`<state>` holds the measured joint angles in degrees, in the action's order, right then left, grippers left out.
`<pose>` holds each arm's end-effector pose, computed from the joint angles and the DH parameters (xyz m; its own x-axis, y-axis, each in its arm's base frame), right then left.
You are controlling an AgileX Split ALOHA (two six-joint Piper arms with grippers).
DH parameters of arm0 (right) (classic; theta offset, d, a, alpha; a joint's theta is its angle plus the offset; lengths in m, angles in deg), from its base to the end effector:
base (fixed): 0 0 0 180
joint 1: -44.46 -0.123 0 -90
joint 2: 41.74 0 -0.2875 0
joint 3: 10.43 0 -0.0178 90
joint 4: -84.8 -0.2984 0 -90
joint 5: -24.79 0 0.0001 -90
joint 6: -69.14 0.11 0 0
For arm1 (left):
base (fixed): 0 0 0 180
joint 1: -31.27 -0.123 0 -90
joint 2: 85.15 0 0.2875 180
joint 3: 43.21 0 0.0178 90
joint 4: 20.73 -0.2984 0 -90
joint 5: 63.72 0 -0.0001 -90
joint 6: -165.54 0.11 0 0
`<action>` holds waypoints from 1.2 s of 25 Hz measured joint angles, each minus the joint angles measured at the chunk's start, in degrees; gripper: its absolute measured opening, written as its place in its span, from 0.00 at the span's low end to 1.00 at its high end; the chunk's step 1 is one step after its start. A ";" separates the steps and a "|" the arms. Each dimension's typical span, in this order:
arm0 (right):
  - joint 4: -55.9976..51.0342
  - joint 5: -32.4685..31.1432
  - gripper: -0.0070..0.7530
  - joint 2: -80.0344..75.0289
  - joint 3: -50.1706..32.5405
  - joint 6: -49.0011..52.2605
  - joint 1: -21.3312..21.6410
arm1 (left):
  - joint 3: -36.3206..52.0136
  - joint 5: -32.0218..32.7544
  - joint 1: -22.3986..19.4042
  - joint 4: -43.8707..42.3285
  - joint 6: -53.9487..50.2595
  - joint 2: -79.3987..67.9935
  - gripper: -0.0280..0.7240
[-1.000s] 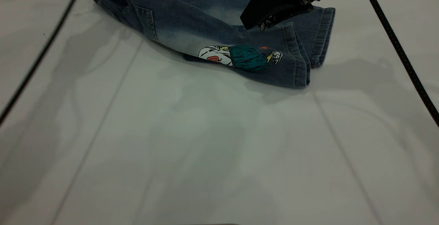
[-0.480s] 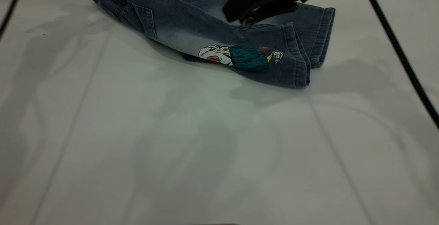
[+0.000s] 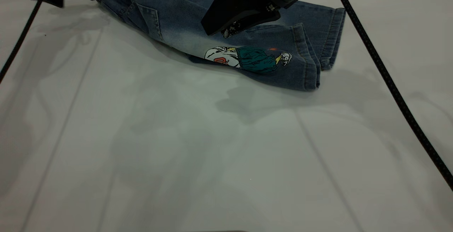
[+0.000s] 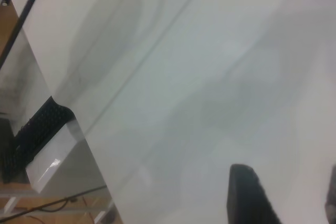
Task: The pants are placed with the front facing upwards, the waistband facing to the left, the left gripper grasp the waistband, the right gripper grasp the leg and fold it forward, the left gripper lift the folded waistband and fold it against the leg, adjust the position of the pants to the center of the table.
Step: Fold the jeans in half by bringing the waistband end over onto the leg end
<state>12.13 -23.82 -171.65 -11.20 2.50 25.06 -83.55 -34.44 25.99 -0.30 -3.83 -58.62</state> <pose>0.4090 0.2276 0.0965 -0.7919 -0.3035 -0.5299 -0.6028 0.5273 0.5989 0.6061 0.0371 0.0665 -0.7680 -0.1979 -0.6092 -0.0825 0.9737 -0.2123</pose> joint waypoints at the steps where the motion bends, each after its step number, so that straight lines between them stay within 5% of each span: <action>1: 0.00 0.00 0.36 0.00 0.00 0.00 0.00 | 0.00 -1.03 0.00 2.15 0.00 -0.63 0.81; 21: 0.05 0.04 0.36 0.00 0.00 0.00 0.00 | -0.04 -13.00 0.00 27.69 12.14 -6.25 0.79; 25: 0.05 0.04 0.36 0.00 0.00 0.00 0.00 | -0.04 -13.97 0.00 31.26 13.27 -6.77 0.59; 28: 0.05 -0.01 0.36 0.00 0.00 0.00 0.00 | -0.04 -13.97 0.00 33.98 14.81 -7.06 0.26; 30: 0.05 -0.01 0.36 0.00 0.00 0.00 0.00 | -0.04 -13.68 0.00 34.71 15.50 -7.06 0.16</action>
<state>12.18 -23.84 -171.65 -11.20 2.50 25.06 -83.58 -48.12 25.99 34.41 11.67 -65.69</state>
